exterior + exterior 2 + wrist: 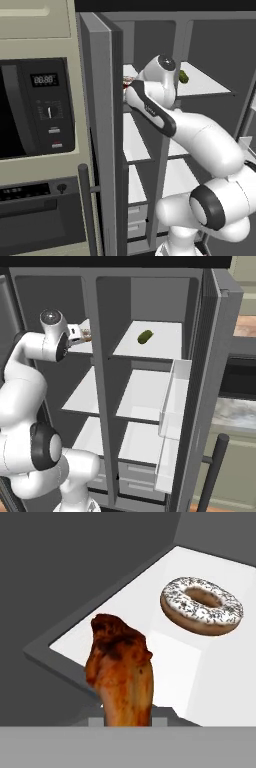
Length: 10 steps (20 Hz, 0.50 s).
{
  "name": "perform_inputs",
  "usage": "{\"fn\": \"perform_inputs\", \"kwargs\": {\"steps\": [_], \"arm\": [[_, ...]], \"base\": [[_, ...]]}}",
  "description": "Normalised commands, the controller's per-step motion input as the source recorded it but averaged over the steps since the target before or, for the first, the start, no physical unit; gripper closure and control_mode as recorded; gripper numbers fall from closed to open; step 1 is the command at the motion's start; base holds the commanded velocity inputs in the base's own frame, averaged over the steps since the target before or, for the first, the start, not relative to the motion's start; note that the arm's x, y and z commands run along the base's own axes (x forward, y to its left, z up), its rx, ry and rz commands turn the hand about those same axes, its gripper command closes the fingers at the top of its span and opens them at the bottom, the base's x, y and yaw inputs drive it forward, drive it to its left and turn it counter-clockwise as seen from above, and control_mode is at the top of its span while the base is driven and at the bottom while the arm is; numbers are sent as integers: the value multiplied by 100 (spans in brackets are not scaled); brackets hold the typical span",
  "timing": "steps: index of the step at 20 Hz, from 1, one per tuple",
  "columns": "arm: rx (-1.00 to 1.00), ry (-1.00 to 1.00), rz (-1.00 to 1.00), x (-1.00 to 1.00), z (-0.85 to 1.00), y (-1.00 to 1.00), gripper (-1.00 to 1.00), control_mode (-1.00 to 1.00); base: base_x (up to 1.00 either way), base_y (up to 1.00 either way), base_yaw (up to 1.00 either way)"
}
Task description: There's a chicken drumstick in the fridge that needs to be moved to the freezer for freezing. Pick up the chicken drumstick from the fridge, place it on any shelf in the freezer, and close the fridge and freezer doors when done.
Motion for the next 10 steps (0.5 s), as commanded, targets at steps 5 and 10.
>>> {"fn": "perform_inputs", "kwargs": {"steps": [5, 10], "arm": [[-2, 0, 0, 16, -4, 3, 100, -100], [-3, 3, 0, 35, -16, 12, 100, -100]], "base": [[0, 0, 0], [0, 0, 0]]}}
